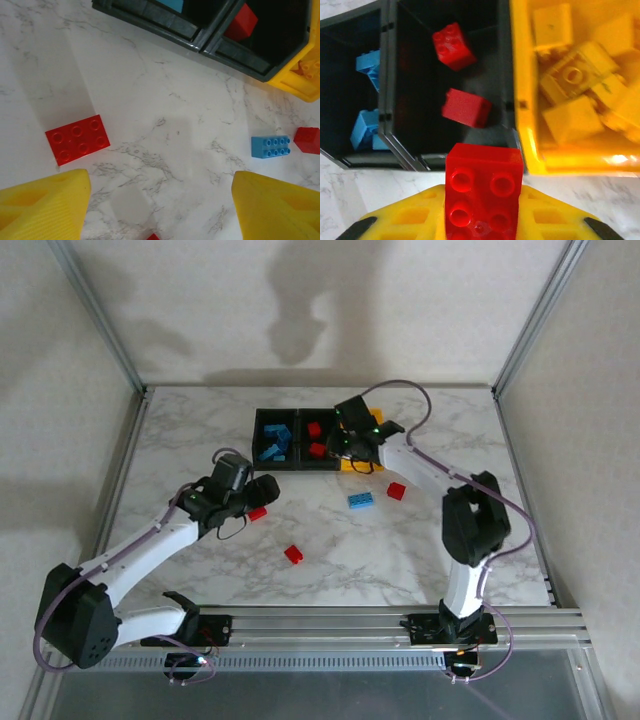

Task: Sort the legos into containers by color
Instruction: Place the lego in the container.

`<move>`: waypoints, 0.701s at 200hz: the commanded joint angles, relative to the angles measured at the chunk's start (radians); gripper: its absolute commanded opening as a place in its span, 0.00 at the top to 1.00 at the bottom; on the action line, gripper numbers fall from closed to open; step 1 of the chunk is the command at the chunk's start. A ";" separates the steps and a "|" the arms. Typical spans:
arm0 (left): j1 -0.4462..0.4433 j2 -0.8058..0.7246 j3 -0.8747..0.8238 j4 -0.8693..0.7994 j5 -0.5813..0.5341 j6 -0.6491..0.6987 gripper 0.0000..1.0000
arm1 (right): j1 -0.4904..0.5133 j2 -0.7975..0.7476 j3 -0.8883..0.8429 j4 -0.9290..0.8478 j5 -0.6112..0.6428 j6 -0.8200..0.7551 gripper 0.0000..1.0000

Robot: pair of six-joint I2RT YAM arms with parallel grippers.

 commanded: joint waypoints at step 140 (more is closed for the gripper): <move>0.040 -0.075 -0.075 -0.052 -0.060 -0.049 0.25 | -0.016 0.435 0.524 -0.094 -0.056 -0.027 0.60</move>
